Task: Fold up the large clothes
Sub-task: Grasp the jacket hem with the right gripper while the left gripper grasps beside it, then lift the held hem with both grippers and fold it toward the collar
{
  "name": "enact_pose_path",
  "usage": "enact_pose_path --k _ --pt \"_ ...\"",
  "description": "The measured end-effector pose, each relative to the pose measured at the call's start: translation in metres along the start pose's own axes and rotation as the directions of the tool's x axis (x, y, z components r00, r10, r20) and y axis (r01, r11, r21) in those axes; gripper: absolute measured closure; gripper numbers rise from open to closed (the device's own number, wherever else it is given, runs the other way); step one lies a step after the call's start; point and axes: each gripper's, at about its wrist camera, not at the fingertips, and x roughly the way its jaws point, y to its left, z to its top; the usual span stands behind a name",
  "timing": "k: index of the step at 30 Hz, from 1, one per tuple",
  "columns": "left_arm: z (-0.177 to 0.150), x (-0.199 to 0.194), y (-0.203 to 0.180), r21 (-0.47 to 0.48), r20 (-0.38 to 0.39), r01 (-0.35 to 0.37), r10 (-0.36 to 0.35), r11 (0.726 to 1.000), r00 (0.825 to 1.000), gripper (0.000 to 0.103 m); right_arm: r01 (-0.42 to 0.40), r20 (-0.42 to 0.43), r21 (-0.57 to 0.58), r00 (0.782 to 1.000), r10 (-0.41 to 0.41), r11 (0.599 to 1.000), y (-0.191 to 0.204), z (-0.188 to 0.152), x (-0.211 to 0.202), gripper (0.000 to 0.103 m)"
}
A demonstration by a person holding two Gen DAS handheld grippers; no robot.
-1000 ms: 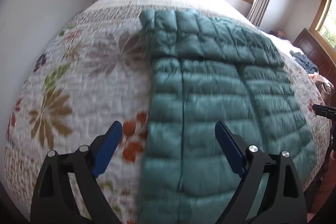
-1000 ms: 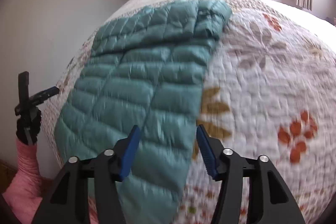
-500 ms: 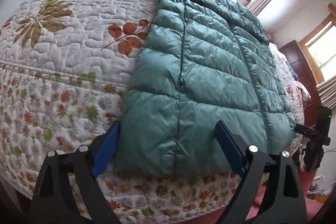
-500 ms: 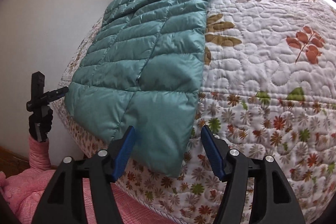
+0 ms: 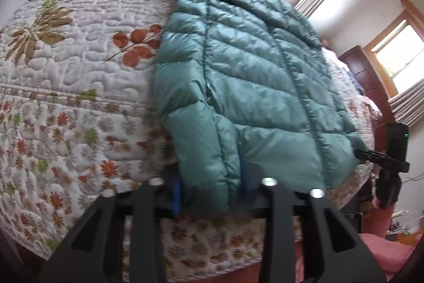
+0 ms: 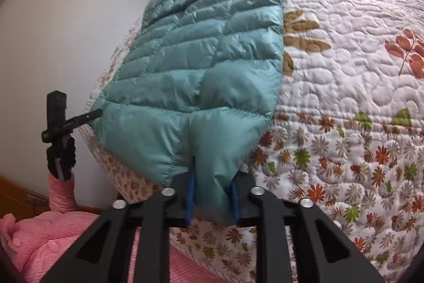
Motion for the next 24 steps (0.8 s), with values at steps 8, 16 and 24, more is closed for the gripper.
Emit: enact_pose_path --k 8,16,24 --pt "0.027 -0.038 -0.021 0.048 0.127 0.09 -0.095 0.995 0.987 0.085 -0.047 0.115 -0.056 0.992 0.053 0.997 0.017 0.023 -0.038 0.09" --pt "0.087 -0.052 -0.031 0.059 0.223 0.126 -0.136 0.99 0.965 0.085 -0.067 0.189 -0.052 0.979 0.075 0.996 0.018 0.091 -0.067 0.09" --pt "0.168 -0.028 -0.018 0.022 0.231 0.192 -0.192 0.981 0.954 0.085 -0.097 0.167 0.034 0.982 0.09 0.995 -0.002 0.18 -0.059 0.09"
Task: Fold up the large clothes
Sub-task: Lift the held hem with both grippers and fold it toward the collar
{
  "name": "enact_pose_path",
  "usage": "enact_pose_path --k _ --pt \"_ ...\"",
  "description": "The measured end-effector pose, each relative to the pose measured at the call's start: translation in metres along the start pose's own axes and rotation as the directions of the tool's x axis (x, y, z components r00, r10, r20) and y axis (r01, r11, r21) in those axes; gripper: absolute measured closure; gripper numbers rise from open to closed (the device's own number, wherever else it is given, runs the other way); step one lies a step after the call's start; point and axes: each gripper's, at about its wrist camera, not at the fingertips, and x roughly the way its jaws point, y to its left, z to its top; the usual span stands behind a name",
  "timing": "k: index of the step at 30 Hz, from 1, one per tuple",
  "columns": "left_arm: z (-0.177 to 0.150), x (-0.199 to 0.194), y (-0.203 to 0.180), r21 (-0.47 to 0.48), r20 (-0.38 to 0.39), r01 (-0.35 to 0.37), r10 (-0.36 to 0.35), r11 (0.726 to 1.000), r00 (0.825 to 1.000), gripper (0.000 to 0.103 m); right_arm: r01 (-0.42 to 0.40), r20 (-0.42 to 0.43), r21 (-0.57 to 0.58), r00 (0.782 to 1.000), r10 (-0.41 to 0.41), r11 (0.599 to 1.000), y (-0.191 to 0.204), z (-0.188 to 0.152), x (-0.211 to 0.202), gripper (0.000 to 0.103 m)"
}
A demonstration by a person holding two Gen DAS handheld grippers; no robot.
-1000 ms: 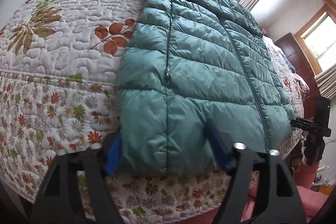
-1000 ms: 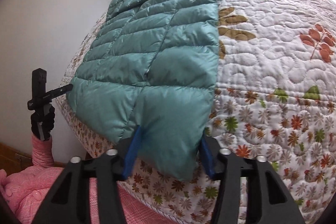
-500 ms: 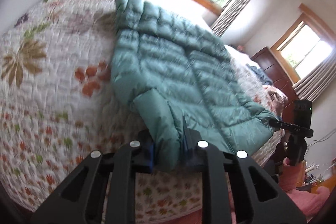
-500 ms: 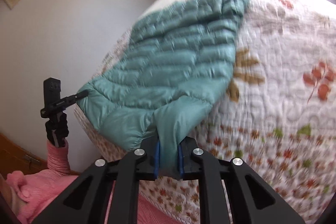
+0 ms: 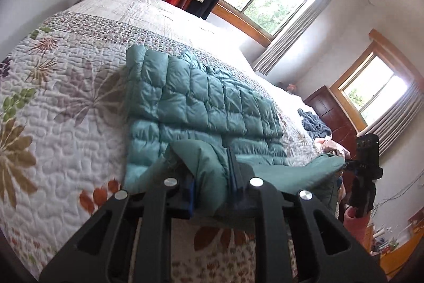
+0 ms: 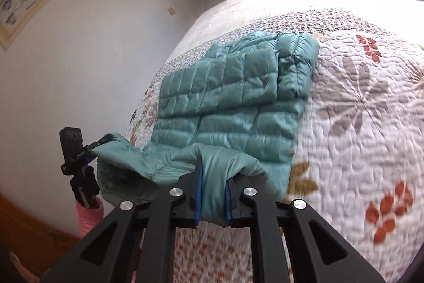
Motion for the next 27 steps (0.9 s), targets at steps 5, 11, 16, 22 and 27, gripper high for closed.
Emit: enact_pose_path --k 5,11,16,22,27 --pt "0.035 0.035 0.02 -0.049 -0.022 0.02 -0.021 0.999 1.0 0.082 0.002 -0.025 0.049 1.0 -0.001 0.999 -0.014 0.043 0.021 0.09" --pt "0.066 0.081 0.053 -0.136 -0.068 0.018 -0.027 0.991 0.997 0.08 0.0 -0.062 0.118 0.998 0.008 0.993 -0.04 0.082 0.053 0.09" --pt "0.078 0.108 0.079 -0.189 -0.082 0.006 -0.022 0.982 0.996 0.077 0.008 -0.082 0.17 0.997 0.006 0.985 -0.068 0.102 0.08 0.09" --pt "0.092 0.118 0.098 -0.244 -0.062 0.053 -0.07 0.968 0.996 0.075 -0.021 -0.079 0.223 0.996 0.04 0.975 -0.095 0.116 0.095 0.085" --pt "0.1 0.1 0.107 -0.275 -0.007 0.096 -0.101 0.957 0.995 0.065 -0.044 -0.007 0.241 0.999 0.047 0.97 -0.113 0.117 0.08 0.061"
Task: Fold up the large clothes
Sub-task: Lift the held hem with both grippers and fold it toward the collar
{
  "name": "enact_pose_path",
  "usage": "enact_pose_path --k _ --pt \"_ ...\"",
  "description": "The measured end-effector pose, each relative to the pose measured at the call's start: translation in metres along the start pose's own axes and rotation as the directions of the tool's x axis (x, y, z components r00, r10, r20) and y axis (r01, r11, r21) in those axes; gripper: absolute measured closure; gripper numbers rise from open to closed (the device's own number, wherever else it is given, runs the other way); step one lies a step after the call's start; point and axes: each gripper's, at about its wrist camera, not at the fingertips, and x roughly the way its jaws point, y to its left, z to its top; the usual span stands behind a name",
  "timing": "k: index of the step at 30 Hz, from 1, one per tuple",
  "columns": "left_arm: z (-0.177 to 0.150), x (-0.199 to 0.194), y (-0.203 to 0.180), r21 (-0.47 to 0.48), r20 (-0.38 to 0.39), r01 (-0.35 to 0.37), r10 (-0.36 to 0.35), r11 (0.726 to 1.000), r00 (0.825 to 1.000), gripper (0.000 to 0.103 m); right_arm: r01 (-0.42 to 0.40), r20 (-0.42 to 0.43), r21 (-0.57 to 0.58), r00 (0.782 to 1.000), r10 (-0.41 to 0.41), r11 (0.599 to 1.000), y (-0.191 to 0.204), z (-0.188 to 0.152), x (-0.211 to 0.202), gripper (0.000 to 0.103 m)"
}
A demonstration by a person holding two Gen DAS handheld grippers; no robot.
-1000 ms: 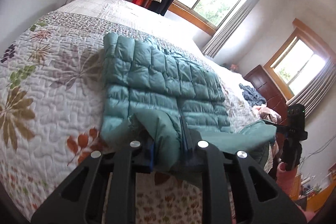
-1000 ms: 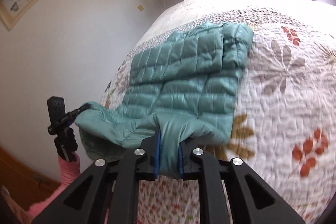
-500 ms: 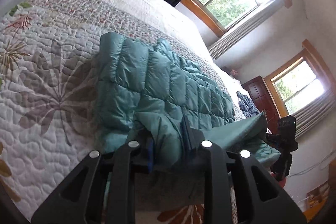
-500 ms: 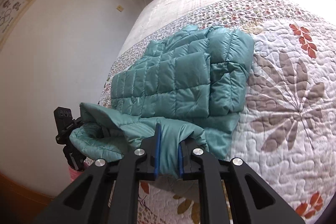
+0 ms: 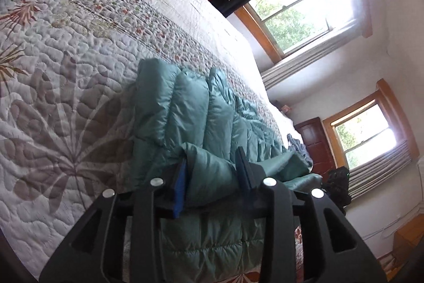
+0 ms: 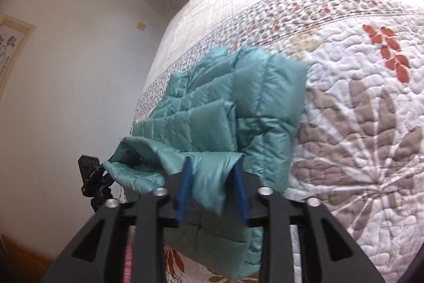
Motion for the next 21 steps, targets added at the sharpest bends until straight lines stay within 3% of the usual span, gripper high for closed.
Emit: enact_pose_path --k 5,10,14,21 --pt "0.0 -0.036 0.002 0.013 0.105 -0.052 0.051 0.999 0.993 0.057 0.006 0.066 0.006 0.998 -0.006 1.0 -0.014 -0.001 -0.019 0.056" --pt "-0.014 -0.047 -0.012 0.122 0.128 -0.11 0.095 0.986 0.987 0.04 0.008 0.088 -0.091 0.996 0.0 0.996 0.0 -0.005 -0.027 0.04" --pt "-0.023 -0.035 -0.016 0.21 0.114 -0.158 0.137 0.965 0.984 0.032 0.042 0.076 -0.202 0.997 -0.027 0.979 0.023 -0.011 -0.015 0.025" --pt "-0.027 0.013 -0.019 0.297 0.068 -0.228 0.218 0.927 0.974 0.029 0.159 0.04 -0.281 0.987 -0.154 0.946 0.041 -0.015 0.027 0.024"
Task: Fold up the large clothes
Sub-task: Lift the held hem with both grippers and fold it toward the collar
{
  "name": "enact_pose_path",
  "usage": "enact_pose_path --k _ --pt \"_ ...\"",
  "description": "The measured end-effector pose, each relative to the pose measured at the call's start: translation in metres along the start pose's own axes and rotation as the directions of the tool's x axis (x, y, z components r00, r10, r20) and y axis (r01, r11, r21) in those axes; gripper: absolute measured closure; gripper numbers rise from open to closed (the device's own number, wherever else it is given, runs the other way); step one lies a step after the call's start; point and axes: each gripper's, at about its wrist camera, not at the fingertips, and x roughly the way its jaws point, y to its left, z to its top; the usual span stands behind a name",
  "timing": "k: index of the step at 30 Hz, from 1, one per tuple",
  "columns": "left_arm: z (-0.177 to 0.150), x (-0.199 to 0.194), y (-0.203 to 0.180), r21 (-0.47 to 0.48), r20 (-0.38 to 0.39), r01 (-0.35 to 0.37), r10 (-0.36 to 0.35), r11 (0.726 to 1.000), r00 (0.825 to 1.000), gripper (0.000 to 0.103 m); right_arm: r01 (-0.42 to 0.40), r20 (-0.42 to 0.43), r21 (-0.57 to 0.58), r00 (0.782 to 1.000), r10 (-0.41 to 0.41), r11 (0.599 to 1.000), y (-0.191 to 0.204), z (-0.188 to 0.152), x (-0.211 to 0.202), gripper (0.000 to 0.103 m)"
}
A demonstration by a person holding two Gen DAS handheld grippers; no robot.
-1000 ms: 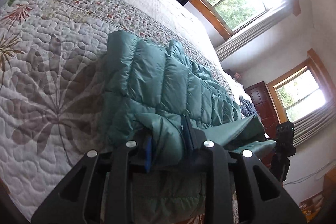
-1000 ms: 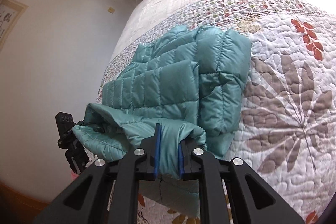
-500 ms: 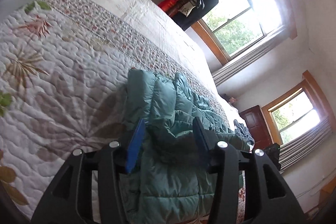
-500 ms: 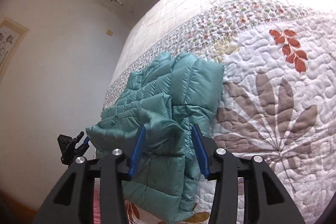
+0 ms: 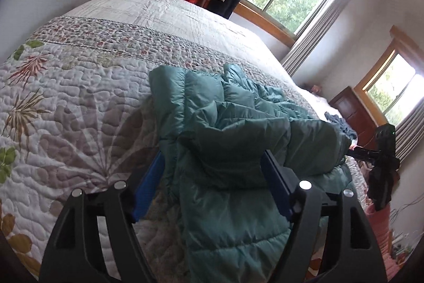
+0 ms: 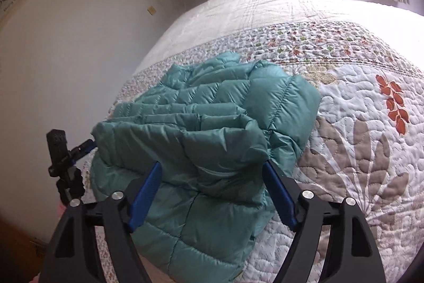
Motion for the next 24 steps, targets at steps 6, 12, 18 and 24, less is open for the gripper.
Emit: enact_pose_path --k 6,12,18,24 --pt "0.002 0.017 -0.015 0.062 0.003 -0.089 0.089 0.994 0.996 0.036 0.087 -0.003 -0.057 0.996 -0.087 0.995 0.008 -0.001 0.023 0.055" --pt "-0.012 0.009 -0.038 0.155 0.027 -0.164 0.162 0.974 0.986 0.093 0.088 0.046 -0.078 0.995 -0.084 0.993 0.017 -0.009 0.006 0.09" --pt "-0.031 -0.035 -0.063 0.212 0.135 -0.19 0.164 0.959 0.977 0.099 0.064 0.067 -0.098 0.996 -0.057 0.993 0.03 -0.021 -0.026 0.091" --pt "0.001 -0.07 -0.088 0.186 0.265 -0.18 0.127 0.966 0.956 0.099 0.045 0.14 -0.082 0.99 -0.033 0.996 0.044 0.001 -0.065 0.092"
